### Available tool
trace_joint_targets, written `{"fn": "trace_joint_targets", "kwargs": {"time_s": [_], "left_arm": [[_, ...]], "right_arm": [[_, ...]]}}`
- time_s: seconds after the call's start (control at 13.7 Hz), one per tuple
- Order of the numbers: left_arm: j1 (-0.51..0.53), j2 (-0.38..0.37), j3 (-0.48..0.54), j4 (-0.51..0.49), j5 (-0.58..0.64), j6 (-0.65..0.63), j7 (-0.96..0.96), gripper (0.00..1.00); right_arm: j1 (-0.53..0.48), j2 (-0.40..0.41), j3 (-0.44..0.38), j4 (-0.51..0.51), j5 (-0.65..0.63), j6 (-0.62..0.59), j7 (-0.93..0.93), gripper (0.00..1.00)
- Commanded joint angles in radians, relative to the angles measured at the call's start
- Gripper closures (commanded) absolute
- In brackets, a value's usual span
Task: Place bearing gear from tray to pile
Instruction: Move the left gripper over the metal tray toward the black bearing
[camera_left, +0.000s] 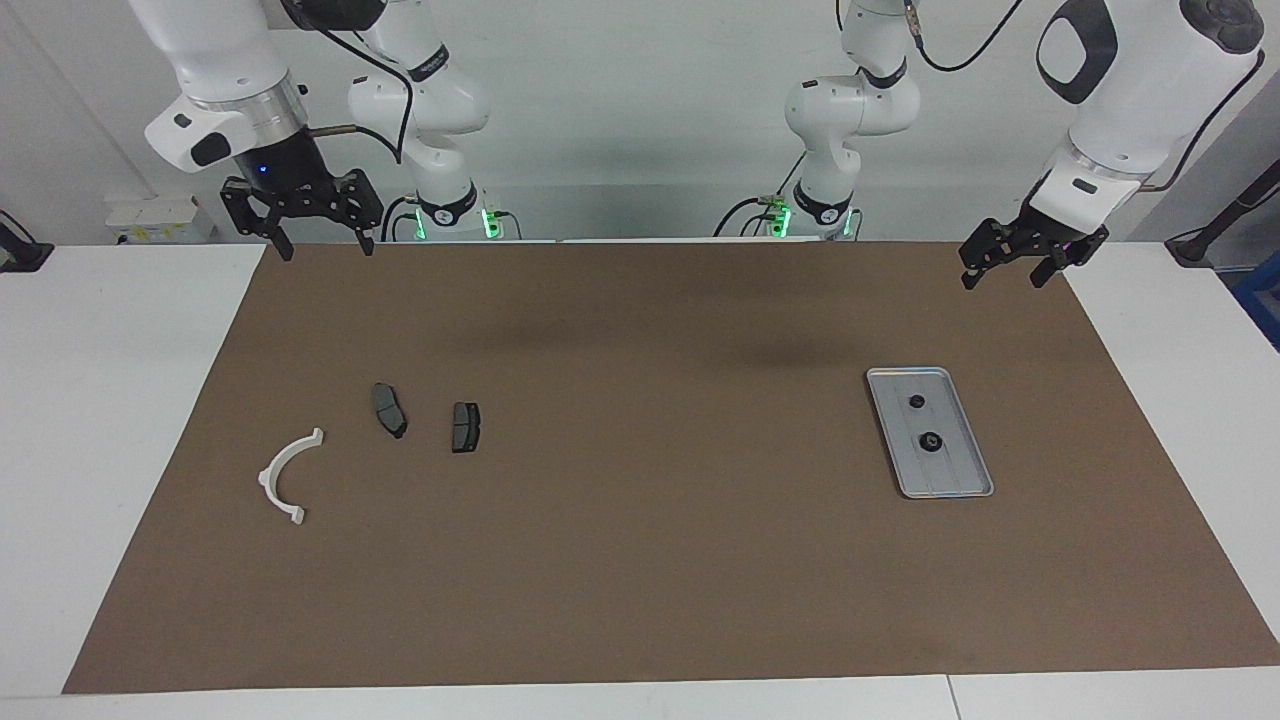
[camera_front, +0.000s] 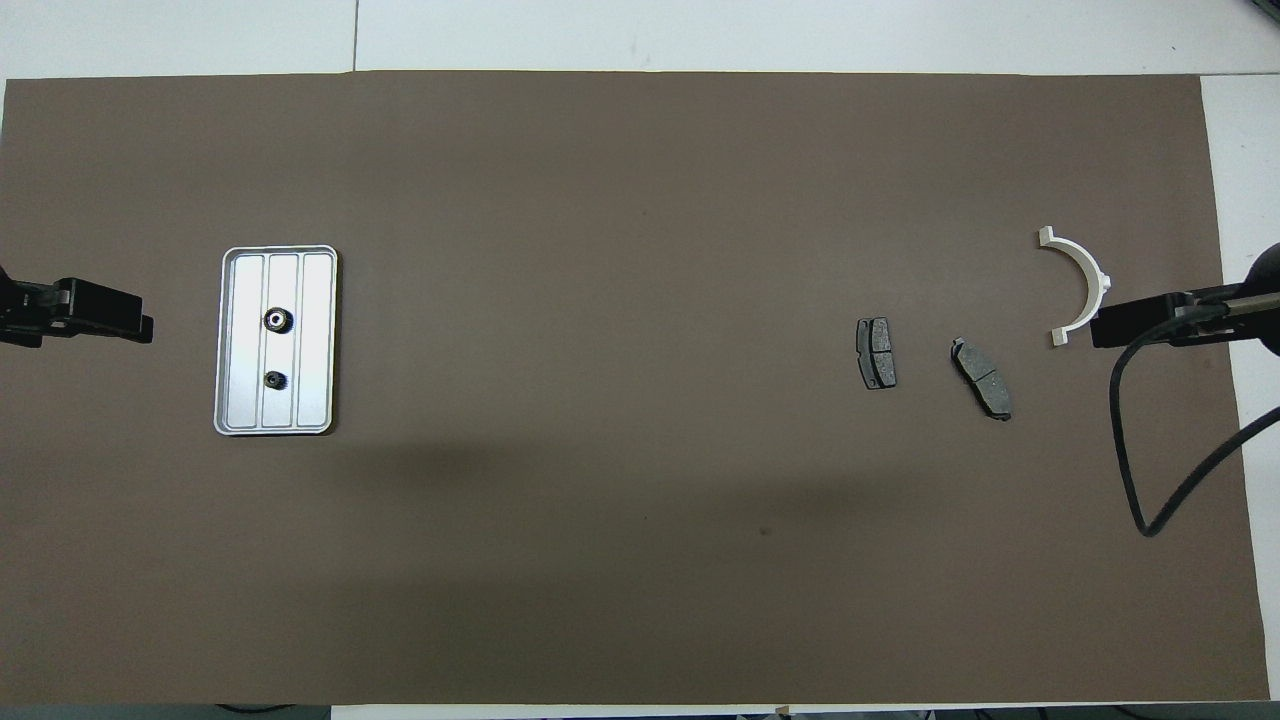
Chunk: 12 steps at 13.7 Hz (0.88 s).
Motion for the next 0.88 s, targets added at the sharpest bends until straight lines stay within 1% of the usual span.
{"fn": "trace_joint_targets", "kwargs": {"time_s": [0.0, 0.15, 0.37, 0.44, 0.59, 0.66, 0.8], "left_arm": [[0.009, -0.016, -0.007, -0.007, 0.016, -0.004, 0.009, 0.0], [0.007, -0.016, -0.007, -0.016, 0.016, 0.006, 0.009, 0.0], [0.007, -0.028, 0.004, -0.09, 0.02, 0.15, 0.011, 0.0], [0.009, -0.013, 0.004, -0.101, 0.02, 0.186, 0.011, 0.0], [0.009, 0.007, 0.004, -0.178, 0.02, 0.3, 0.009, 0.0], [0.01, 0.024, 0.004, -0.227, 0.02, 0.382, 0.009, 0.0], [0.038, 0.072, 0.002, -0.297, 0.02, 0.517, 0.009, 0.0]], "right_arm": [[0.0, -0.007, -0.003, 0.002, 0.023, -0.001, 0.006, 0.0], [0.0, -0.007, -0.003, 0.002, 0.023, -0.001, 0.005, 0.0], [0.0, -0.007, -0.003, 0.002, 0.023, -0.003, 0.005, 0.0], [0.0, -0.007, -0.003, 0.002, 0.023, -0.003, 0.005, 0.0], [0.0, -0.008, -0.003, 0.002, 0.023, -0.003, 0.005, 0.0], [0.0, -0.008, -0.003, 0.003, 0.023, -0.003, 0.006, 0.0], [-0.006, -0.014, -0.006, 0.006, 0.024, -0.003, 0.002, 0.0]]}}
